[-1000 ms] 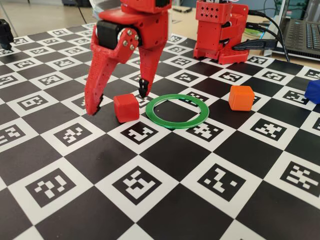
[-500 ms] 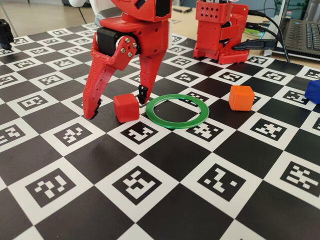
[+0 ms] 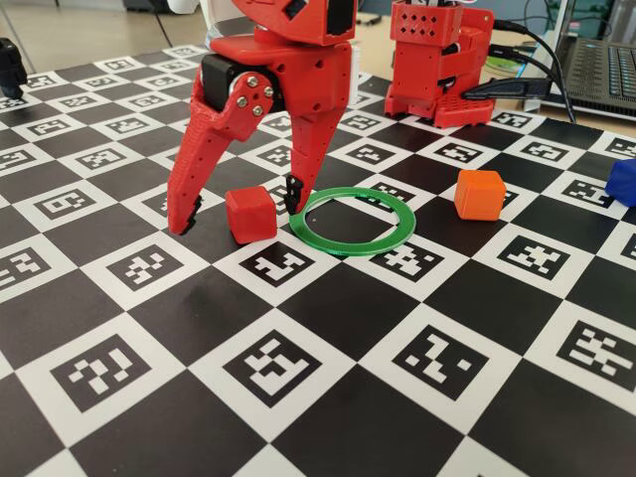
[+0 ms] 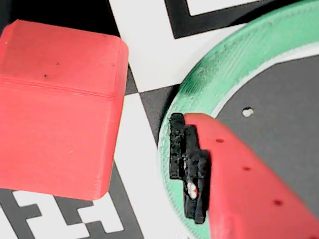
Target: Grab the red cube then put it in the green circle then put the blue cube on top and finally the orange cube on top
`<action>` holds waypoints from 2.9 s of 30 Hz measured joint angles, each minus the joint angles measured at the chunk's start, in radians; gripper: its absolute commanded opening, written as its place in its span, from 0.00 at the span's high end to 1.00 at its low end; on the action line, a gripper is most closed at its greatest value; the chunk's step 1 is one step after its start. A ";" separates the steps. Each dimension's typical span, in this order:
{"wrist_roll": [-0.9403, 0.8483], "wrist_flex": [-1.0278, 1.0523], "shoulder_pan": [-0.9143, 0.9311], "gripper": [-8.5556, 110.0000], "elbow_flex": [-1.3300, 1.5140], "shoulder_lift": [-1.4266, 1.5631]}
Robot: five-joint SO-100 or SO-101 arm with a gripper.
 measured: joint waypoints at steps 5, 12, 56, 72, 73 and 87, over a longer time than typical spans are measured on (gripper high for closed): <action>0.054 0.000 0.015 0.55 0.000 0.000; 0.075 0.000 0.028 0.59 0.000 0.000; -0.155 0.279 0.077 0.87 -0.006 0.290; -0.015 0.235 -0.153 0.87 0.153 0.431; -0.015 0.219 -0.161 0.87 0.166 0.431; -0.035 0.009 -0.181 0.87 0.354 0.417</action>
